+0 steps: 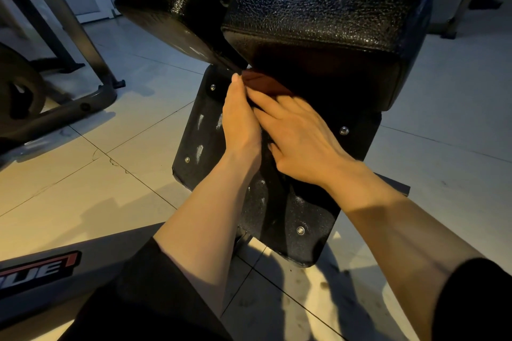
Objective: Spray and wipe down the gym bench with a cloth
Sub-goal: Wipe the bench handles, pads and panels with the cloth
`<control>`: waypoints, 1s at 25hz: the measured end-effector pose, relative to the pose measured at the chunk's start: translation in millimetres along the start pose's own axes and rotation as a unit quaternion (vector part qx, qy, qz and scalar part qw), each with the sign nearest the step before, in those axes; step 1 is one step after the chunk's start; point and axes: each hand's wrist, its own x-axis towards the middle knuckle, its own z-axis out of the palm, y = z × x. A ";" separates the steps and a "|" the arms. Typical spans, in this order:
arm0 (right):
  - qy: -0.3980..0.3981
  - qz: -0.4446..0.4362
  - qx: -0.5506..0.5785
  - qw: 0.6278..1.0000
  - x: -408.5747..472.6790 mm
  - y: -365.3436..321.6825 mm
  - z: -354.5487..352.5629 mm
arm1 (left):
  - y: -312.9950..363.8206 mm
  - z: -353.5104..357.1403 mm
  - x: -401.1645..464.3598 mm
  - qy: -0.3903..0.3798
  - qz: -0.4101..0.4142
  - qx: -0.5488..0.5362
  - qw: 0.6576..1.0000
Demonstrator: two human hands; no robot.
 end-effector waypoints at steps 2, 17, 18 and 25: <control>-0.016 0.027 0.041 0.999 1.1 2.0 3.5 | 1.2 0.3 -2.0 0.004 -0.001 0.016 1.000; -0.025 0.156 -0.004 0.987 -61.2 30.3 -9.7 | -8.8 31.0 -29.5 -0.028 -0.008 0.043 0.999; -0.032 0.169 -0.001 0.985 -66.5 29.2 -11.1 | -8.4 31.2 -30.7 -0.035 -0.010 0.042 0.998; 0.066 0.060 -0.084 0.992 -65.8 13.3 -34.1 | -3.9 38.0 -40.1 -0.020 -0.014 0.013 1.000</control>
